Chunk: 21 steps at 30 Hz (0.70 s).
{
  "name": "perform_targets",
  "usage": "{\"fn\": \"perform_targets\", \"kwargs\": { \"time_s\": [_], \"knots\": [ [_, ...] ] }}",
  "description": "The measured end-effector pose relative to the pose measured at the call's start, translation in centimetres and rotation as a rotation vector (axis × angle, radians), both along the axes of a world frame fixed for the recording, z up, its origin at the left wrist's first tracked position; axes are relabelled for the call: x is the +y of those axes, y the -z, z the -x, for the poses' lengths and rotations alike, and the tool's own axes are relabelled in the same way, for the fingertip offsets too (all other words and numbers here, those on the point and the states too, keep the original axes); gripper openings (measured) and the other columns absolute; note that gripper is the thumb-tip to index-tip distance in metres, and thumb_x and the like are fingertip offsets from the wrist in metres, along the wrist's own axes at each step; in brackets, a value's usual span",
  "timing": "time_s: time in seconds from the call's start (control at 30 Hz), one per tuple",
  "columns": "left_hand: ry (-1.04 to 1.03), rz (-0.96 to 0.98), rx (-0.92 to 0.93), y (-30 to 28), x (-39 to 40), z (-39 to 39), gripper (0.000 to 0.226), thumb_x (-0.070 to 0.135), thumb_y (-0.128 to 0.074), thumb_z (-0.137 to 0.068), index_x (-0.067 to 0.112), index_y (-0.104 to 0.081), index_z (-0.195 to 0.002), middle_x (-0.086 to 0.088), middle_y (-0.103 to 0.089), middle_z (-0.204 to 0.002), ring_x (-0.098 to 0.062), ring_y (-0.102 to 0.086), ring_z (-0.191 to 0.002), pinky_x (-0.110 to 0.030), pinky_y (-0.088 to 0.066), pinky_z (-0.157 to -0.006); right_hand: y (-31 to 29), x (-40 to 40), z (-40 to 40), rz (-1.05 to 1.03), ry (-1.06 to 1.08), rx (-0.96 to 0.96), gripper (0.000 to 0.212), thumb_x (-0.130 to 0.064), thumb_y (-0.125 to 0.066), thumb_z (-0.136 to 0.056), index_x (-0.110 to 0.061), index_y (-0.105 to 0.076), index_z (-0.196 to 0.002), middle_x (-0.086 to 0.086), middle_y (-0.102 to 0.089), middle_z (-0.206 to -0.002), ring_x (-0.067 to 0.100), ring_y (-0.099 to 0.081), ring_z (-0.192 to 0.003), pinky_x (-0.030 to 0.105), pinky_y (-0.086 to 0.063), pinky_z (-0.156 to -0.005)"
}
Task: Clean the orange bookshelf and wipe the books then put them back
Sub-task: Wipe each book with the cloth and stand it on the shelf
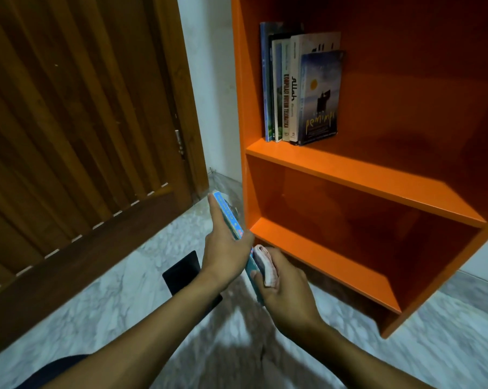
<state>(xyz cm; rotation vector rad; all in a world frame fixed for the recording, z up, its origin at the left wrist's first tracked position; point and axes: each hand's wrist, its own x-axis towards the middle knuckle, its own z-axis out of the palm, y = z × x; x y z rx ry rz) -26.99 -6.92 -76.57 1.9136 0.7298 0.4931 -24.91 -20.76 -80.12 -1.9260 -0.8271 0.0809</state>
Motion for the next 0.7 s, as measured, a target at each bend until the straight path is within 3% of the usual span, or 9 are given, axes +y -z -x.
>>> {"fn": "perform_targets", "kwargs": {
  "time_s": [0.07, 0.17, 0.23, 0.3, 0.37, 0.43, 0.53, 0.6, 0.7],
  "knots": [
    [-0.034, 0.070, -0.057, 0.4, 0.6, -0.2, 0.089, 0.014, -0.059, -0.093, 0.052, -0.002, -0.150, -0.001, -0.068, -0.102, -0.023, -0.071, -0.085, -0.045, -0.060, -0.076, 0.0, -0.1, -0.1, 0.019, -0.038, 0.013, 0.024, -0.020, -0.059, -0.096, -0.037, -0.060, -0.114, -0.019, -0.068, -0.104, -0.007, -0.062, -0.093, 0.009, -0.044, -0.069],
    [-0.068, 0.270, -0.153, 1.0, 1.6, -0.5, 0.057, 0.003, -0.055, -0.095, 0.047, -0.042, -0.127, -0.003, -0.071, -0.115, -0.021, -0.073, -0.094, -0.050, -0.060, -0.081, -0.7, -0.3, -0.6, -0.012, -0.105, 0.190, 0.019, -0.010, -0.056, -0.096, -0.023, -0.066, -0.105, -0.012, -0.069, -0.097, -0.013, -0.063, -0.077, 0.001, -0.040, -0.063],
    [-0.072, 0.387, -0.174, 1.1, 1.8, -0.7, 0.043, 0.000, -0.053, -0.097, 0.034, -0.050, -0.123, -0.006, -0.071, -0.116, -0.022, -0.074, -0.093, -0.051, -0.060, -0.083, -1.2, -0.5, -1.5, -0.111, 0.007, 0.365, 0.017, -0.011, -0.055, -0.097, -0.017, -0.069, -0.090, -0.004, -0.072, -0.092, 0.003, -0.066, -0.080, 0.013, -0.047, -0.069],
    [-0.067, 0.458, -0.196, 1.0, 1.8, -0.8, 0.039, -0.003, -0.050, -0.098, 0.025, -0.051, -0.126, -0.008, -0.071, -0.115, -0.021, -0.074, -0.090, -0.045, -0.061, -0.080, -1.5, -0.7, -3.6, -0.346, 0.163, 0.773, 0.025, -0.004, -0.050, -0.099, -0.012, -0.067, -0.082, 0.014, -0.070, -0.088, 0.026, -0.064, -0.081, 0.033, -0.050, -0.077],
    [-0.070, 0.485, -0.222, 0.6, 1.9, -0.7, 0.034, -0.003, -0.049, -0.099, 0.020, -0.051, -0.124, -0.008, -0.072, -0.112, -0.020, -0.074, -0.086, -0.038, -0.061, -0.073, -2.3, -1.5, -6.4, -0.555, 0.351, 1.217, 0.020, -0.015, -0.046, -0.103, -0.005, -0.062, -0.099, 0.025, -0.066, -0.093, 0.032, -0.066, -0.086, 0.049, -0.050, -0.084],
    [-0.061, 0.508, -0.249, 0.0, 2.1, -0.5, 0.029, -0.002, -0.049, -0.099, 0.019, -0.052, -0.119, -0.008, -0.072, -0.106, -0.017, -0.074, -0.077, -0.033, -0.061, -0.064, -3.4, -2.7, -8.3, -0.615, 0.401, 1.454, 0.036, -0.022, -0.045, -0.104, 0.009, -0.054, -0.118, 0.033, -0.066, -0.105, 0.038, -0.069, -0.096, 0.055, -0.052, -0.090],
    [-0.008, 0.574, -0.276, -1.2, 2.1, -0.2, 0.027, 0.000, -0.051, -0.099, 0.016, -0.054, -0.120, -0.008, -0.073, -0.101, -0.017, -0.075, -0.070, -0.030, -0.061, -0.057, -6.1, -3.9, -9.1, -0.641, 0.380, 1.313, 0.015, 0.002, -0.043, -0.099, 0.012, -0.051, -0.106, 0.033, -0.069, -0.087, 0.037, -0.072, -0.068, 0.042, -0.059, -0.049],
    [0.059, 0.596, -0.254, -1.9, 2.1, 0.1, 0.027, 0.003, -0.052, -0.100, 0.016, -0.054, -0.123, -0.010, -0.074, -0.105, -0.022, -0.076, -0.078, -0.032, -0.062, -0.059, -6.8, -4.0, -9.9, -0.661, 0.430, 0.996, 0.010, 0.005, -0.049, -0.096, 0.003, -0.056, -0.103, 0.024, -0.069, -0.094, 0.031, -0.071, -0.073, 0.037, -0.059, -0.052],
    [0.189, 0.578, -0.229, -2.6, 1.7, 0.7, 0.028, 0.006, -0.051, -0.100, 0.017, -0.055, -0.126, -0.011, -0.075, -0.106, -0.028, -0.075, -0.085, -0.034, -0.061, -0.062, -7.4, -3.7, -10.6, -0.585, 0.449, 0.287, 0.021, 0.002, -0.054, -0.093, -0.013, -0.066, -0.100, -0.006, -0.073, -0.087, 0.008, -0.069, -0.078, 0.035, -0.059, -0.071]
  ]
}}
